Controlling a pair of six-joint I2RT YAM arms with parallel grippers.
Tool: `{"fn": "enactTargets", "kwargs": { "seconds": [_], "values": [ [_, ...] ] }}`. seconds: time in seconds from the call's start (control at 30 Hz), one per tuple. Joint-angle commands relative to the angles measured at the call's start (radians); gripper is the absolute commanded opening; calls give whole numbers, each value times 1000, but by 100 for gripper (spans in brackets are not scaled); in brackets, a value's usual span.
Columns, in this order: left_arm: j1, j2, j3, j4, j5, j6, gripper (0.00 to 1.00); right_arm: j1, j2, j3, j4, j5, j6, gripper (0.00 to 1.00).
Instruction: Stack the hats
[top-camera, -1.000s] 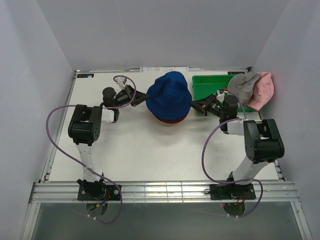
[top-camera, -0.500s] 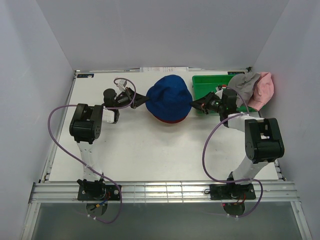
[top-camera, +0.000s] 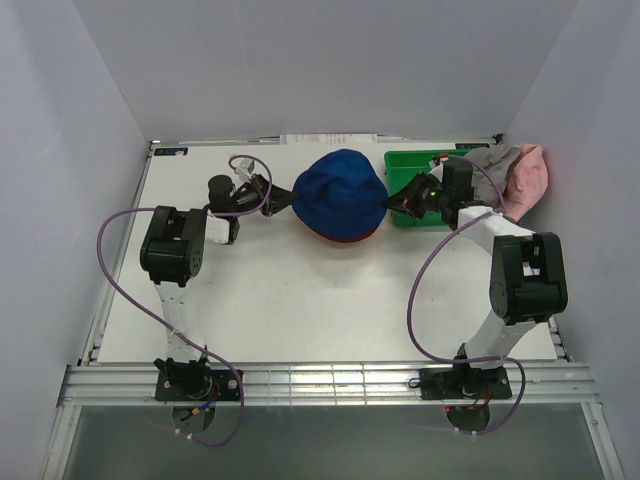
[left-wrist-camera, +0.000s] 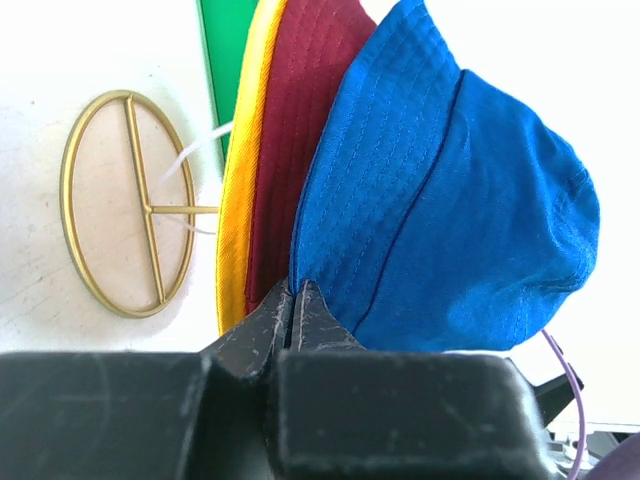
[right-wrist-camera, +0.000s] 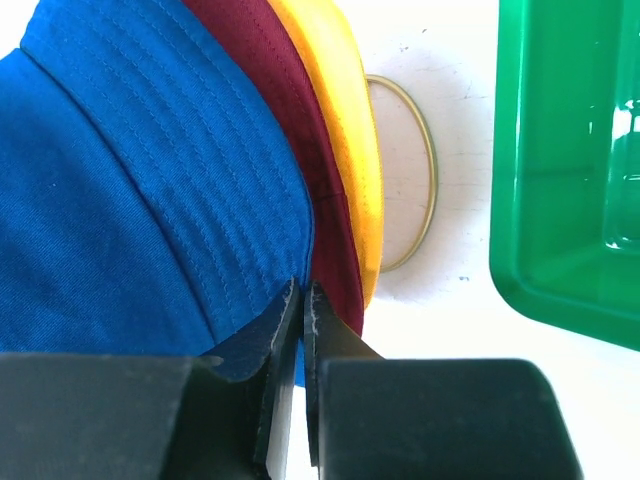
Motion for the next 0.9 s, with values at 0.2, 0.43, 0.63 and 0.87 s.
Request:
{"fn": "enactTargets", "kwargs": {
  "seconds": [0.2,0.43,0.63,0.87],
  "values": [
    [21,-29,68,-39,-4,17,27,-8,41,126,-107,-16,-96,10],
    [19,-34,79,-29,2,18,41,0,90,213,-144,-41,-124,10],
    [22,-23,136,-19,15,15,44,6,144,314,-256,-50,-170,11],
    [24,5,209,-35,18,15,45,13,231,480,-371,-73,-251,11]
  ]
}}
